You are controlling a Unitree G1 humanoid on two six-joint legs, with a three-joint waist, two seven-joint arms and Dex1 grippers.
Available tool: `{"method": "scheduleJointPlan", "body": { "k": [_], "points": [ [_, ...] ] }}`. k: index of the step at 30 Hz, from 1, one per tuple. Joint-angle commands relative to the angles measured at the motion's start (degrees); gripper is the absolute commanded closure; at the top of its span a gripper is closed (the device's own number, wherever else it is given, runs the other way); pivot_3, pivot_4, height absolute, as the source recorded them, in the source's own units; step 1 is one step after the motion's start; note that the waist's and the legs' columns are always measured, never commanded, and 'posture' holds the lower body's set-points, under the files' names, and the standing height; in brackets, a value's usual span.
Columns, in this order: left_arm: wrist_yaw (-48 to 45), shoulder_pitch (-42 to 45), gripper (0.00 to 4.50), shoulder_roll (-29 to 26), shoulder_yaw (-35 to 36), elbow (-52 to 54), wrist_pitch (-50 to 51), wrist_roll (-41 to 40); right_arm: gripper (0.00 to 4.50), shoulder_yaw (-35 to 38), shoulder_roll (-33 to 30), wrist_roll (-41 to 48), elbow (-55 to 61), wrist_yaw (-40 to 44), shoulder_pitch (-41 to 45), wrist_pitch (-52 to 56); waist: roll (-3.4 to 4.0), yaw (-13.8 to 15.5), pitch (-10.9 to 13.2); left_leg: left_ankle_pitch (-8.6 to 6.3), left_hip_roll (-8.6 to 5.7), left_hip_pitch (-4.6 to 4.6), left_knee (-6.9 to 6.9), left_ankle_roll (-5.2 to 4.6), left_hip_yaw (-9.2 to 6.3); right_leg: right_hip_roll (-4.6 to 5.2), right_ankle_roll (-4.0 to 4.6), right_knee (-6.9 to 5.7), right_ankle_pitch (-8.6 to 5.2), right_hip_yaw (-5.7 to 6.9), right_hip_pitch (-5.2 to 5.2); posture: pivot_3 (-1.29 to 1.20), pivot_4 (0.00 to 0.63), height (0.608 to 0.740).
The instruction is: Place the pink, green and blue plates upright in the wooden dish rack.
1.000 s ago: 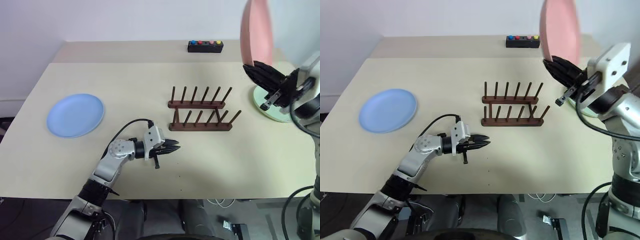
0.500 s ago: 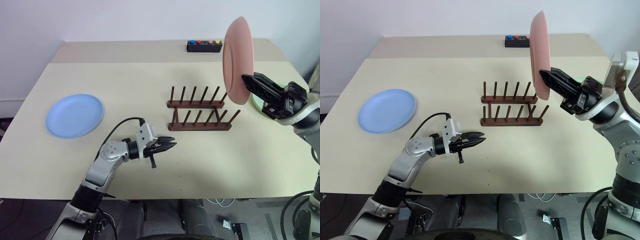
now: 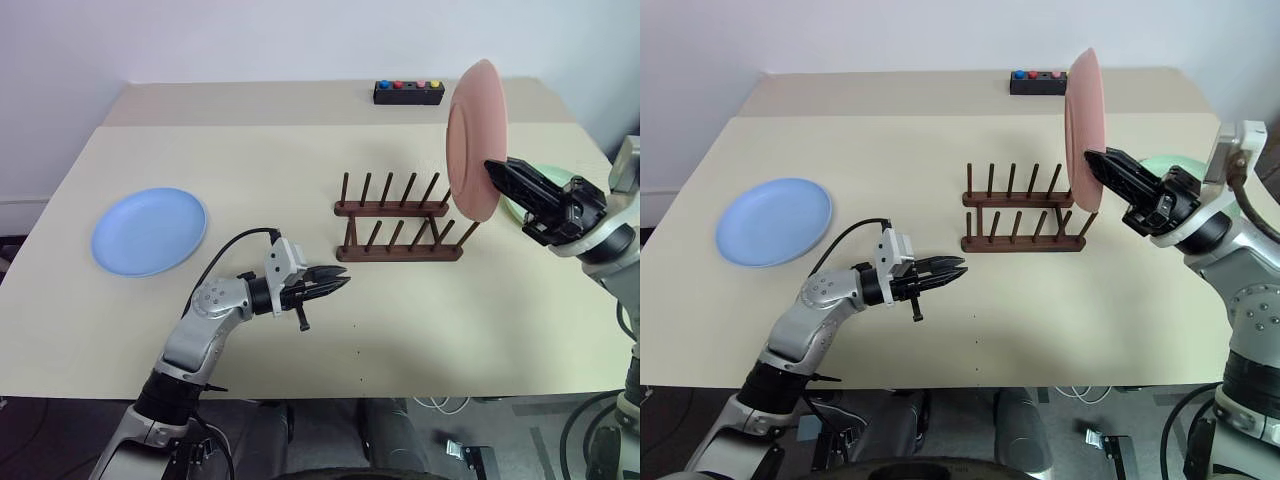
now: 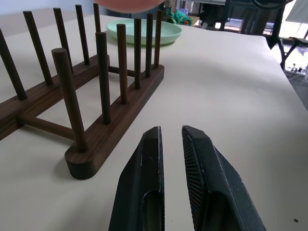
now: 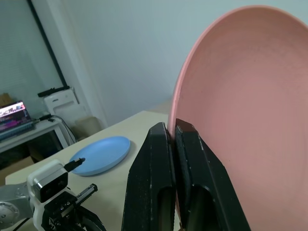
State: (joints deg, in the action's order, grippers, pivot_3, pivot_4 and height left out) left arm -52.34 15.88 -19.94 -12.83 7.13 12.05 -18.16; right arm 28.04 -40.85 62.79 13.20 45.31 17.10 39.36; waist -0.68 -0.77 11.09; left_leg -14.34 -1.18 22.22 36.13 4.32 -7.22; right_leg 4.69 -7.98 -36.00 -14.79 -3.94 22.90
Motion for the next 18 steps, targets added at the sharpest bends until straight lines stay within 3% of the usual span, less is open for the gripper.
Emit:
{"method": "scheduleJointPlan", "body": {
  "k": [1,18],
  "points": [
    [0.0,-0.2,3.87,0.3,-0.5,2.0,-0.5,-0.2,4.44,1.1,0.3,2.0,-0.1,0.6,0.0,0.5,0.0,0.0,0.0,0.0,0.0,0.0,0.0,0.0,0.0,0.0,0.0,0.0,0.0,0.0,0.0,0.0,0.15,0.74],
    [0.0,-0.7,3.87,0.0,-0.6,2.1,-0.7,0.4,4.44,1.8,-0.2,4.4,0.9,2.3,0.1,1.5,0.0,0.0,0.0,0.0,0.0,0.0,0.01,0.0,0.0,0.0,0.0,0.0,0.0,0.0,0.0,0.0,0.15,0.74]
  ]
}}
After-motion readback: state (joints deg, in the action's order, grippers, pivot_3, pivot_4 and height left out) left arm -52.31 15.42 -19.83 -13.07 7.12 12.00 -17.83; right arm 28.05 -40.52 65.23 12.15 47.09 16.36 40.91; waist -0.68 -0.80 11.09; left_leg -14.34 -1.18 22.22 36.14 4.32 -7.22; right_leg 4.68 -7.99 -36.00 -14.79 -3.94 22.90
